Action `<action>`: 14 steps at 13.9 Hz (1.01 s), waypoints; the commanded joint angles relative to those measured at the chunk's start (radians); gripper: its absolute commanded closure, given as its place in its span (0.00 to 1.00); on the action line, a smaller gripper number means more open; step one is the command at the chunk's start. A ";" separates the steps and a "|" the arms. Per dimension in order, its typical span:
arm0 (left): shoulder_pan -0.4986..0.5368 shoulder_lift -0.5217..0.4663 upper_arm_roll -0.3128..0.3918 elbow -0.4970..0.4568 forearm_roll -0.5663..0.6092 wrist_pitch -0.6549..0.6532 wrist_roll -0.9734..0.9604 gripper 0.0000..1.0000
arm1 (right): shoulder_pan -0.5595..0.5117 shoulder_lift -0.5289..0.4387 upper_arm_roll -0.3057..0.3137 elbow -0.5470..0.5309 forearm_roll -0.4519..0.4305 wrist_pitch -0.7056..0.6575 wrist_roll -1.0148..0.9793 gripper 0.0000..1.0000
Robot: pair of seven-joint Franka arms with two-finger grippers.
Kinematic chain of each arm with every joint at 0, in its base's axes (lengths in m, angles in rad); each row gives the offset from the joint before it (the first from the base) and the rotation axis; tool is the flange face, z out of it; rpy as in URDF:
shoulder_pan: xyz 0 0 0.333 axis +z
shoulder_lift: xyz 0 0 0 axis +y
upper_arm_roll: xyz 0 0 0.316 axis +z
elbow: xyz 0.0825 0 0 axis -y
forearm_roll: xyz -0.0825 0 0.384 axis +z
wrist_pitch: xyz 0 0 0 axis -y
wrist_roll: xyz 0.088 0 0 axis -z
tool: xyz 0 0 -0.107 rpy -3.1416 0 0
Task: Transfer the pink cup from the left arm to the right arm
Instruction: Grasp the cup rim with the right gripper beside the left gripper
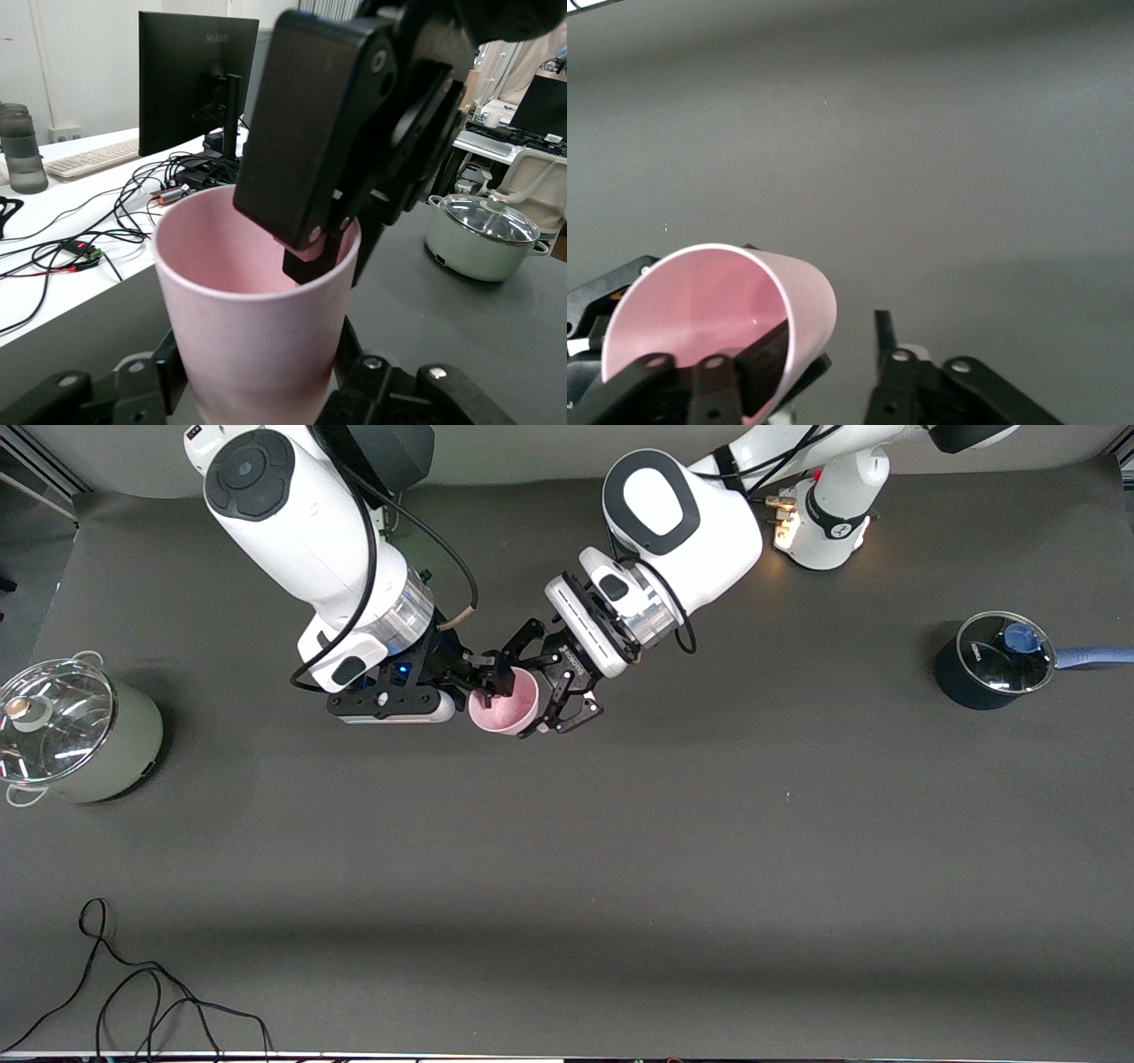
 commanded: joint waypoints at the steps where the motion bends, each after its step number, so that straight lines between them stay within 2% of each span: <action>1: 0.015 -0.032 0.004 -0.002 -0.027 0.015 -0.003 0.65 | 0.007 0.006 -0.011 0.012 -0.035 -0.035 -0.021 1.00; 2: 0.015 -0.032 0.004 -0.002 -0.027 0.015 -0.002 0.65 | 0.007 0.006 -0.011 0.012 -0.035 -0.035 -0.021 1.00; 3: 0.015 -0.032 0.004 -0.001 -0.026 0.015 -0.003 0.58 | 0.007 0.006 -0.011 0.012 -0.035 -0.035 -0.021 1.00; 5: 0.015 -0.032 0.004 -0.001 -0.026 0.015 -0.002 0.33 | 0.007 0.006 -0.011 0.013 -0.035 -0.035 -0.021 1.00; 7: 0.015 -0.033 0.005 0.001 -0.024 0.015 -0.002 0.01 | 0.007 0.006 -0.011 0.013 -0.034 -0.035 -0.019 1.00; 14: 0.018 -0.033 0.007 0.002 -0.026 0.039 -0.006 0.01 | 0.005 0.012 -0.011 0.007 -0.037 -0.032 -0.022 1.00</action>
